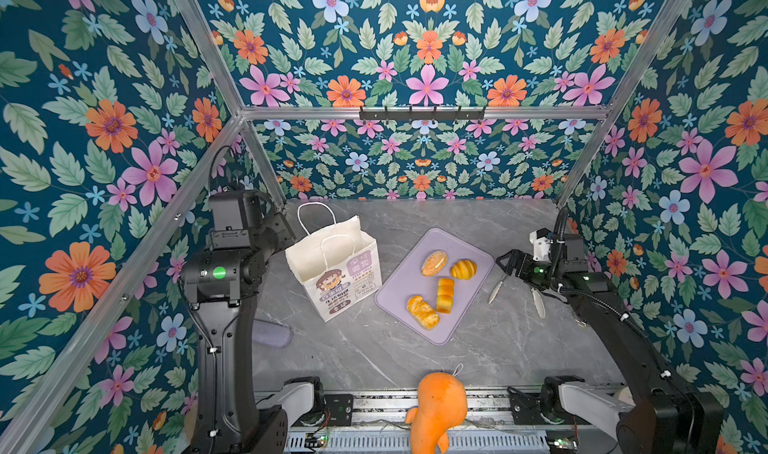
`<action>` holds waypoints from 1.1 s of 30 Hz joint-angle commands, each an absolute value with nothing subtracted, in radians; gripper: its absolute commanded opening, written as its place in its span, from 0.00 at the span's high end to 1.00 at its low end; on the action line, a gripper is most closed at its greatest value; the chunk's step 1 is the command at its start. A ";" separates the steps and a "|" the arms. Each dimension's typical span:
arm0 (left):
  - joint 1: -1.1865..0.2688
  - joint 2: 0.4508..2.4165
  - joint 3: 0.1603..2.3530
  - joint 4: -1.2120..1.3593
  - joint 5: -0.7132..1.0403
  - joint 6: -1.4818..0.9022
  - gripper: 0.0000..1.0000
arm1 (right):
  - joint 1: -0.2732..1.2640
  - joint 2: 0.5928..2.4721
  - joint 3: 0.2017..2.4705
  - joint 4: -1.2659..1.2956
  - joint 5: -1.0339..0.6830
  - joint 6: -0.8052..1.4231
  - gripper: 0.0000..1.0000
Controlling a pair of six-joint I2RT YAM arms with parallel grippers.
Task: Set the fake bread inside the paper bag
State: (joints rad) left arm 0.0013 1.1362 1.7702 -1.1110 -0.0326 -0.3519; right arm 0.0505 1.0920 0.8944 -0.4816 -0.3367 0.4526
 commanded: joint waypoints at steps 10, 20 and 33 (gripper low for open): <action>-0.190 1.057 1.575 -0.597 0.398 -0.321 0.53 | -0.016 1.096 0.825 -0.555 0.068 0.423 0.05; -0.603 1.217 1.567 -0.423 0.154 -0.169 0.58 | -0.091 1.208 0.804 -0.473 -0.013 0.340 0.01; -0.764 1.366 1.544 -0.242 0.210 -0.060 0.63 | -0.099 1.482 0.926 -0.526 0.055 0.288 0.38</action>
State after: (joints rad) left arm -0.7612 1.3598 1.5368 -0.2943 0.1864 -0.0933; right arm -0.0956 1.4452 0.8986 -0.4808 0.0296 0.3115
